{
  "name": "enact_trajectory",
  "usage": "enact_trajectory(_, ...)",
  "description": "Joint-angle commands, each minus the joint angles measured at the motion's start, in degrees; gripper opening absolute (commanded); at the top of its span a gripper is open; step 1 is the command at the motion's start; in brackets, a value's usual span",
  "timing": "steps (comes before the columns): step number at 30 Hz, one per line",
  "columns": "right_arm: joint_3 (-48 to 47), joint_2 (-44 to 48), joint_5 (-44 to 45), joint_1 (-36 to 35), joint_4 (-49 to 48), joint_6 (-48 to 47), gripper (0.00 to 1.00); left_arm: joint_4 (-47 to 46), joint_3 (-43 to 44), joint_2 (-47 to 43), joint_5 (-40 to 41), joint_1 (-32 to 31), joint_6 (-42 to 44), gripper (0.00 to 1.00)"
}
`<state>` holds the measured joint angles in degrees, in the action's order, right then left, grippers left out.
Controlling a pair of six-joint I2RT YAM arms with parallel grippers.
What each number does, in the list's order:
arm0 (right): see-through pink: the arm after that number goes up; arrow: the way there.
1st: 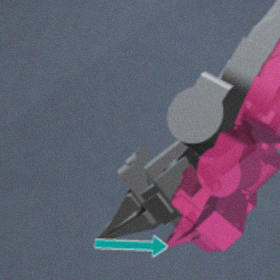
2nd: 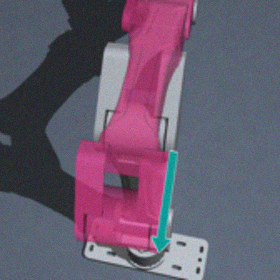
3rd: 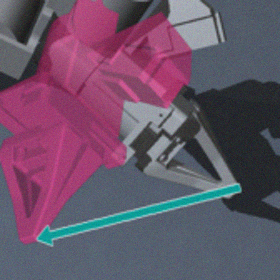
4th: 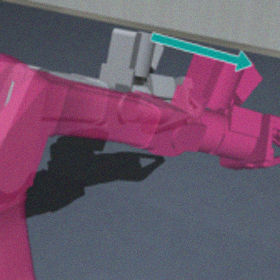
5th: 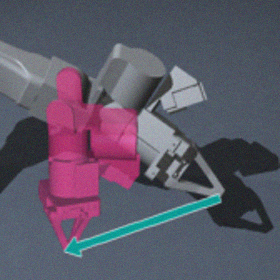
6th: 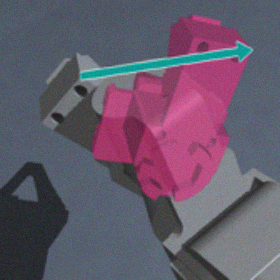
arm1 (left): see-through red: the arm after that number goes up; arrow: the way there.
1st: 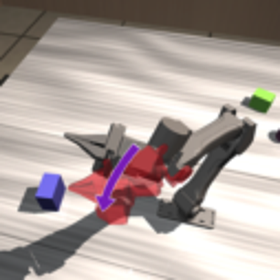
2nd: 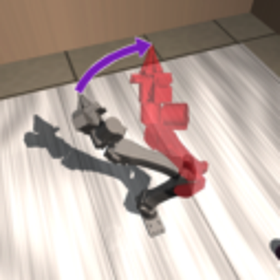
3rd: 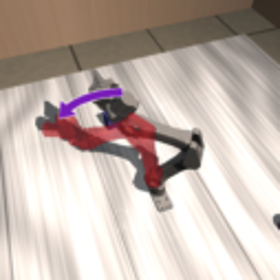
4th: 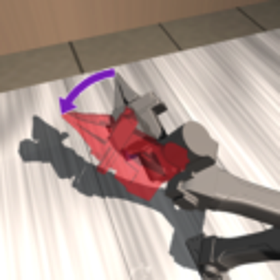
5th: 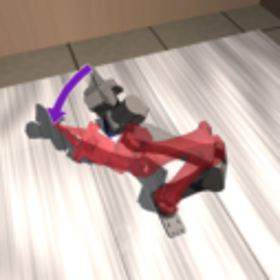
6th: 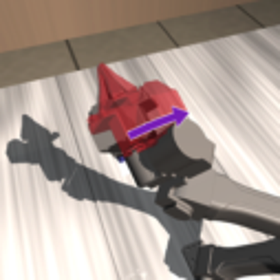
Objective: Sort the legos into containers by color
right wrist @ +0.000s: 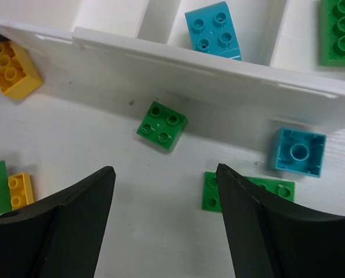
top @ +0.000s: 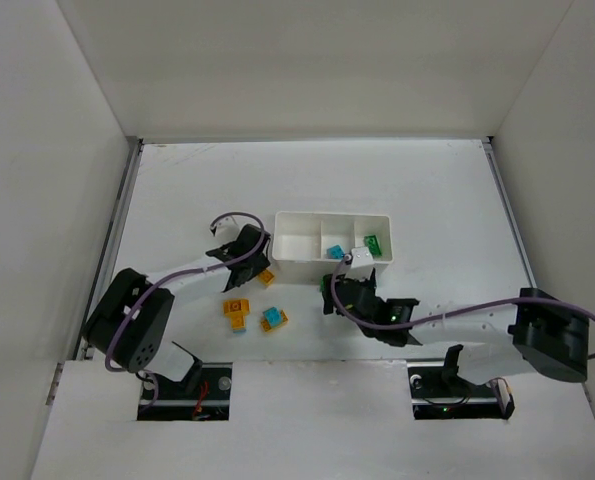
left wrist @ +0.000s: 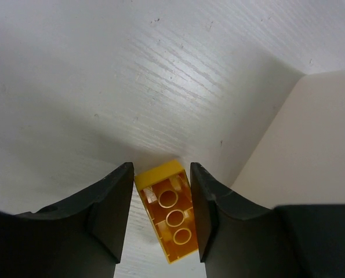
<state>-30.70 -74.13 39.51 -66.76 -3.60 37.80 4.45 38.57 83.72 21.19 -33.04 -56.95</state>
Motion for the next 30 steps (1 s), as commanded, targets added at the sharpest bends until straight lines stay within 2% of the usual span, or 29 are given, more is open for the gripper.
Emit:
enact_trajectory(1, -4.01, -3.47, 3.73, 0.27, -3.43, 4.03, 0.76, 0.48, -2.79, -0.14, -1.76, 0.21, -0.62, 0.35)
enact_trajectory(4, -5.07, -6.81, 4.17, 0.27, -4.57, 5.0, 0.75, 0.03, -3.93, -1.8, -2.21, 0.82, 0.17, 0.24)
enact_trajectory(7, -6.47, -10.76, 4.79, 1.33, -5.28, 5.26, 0.74, 0.56, -4.81, -5.22, -2.21, 1.7, 1.4, 0.18)
enact_trajectory(19, -11.05, -20.88, 6.46, 3.26, -7.56, 6.67, 0.64, 8.99, -4.29, -23.5, -0.71, 1.0, 5.0, 0.12)
enact_trajectory(24, -11.75, -23.16, 6.37, 3.35, -7.74, 7.2, 0.51, 11.72, -0.87, -29.14, 0.43, 0.13, 6.32, 0.12)
enact_trajectory(30, -10.88, -22.73, 5.93, 3.53, -7.74, 7.64, 0.33, 10.85, 5.54, -28.62, 1.75, -1.54, 8.69, 0.12)
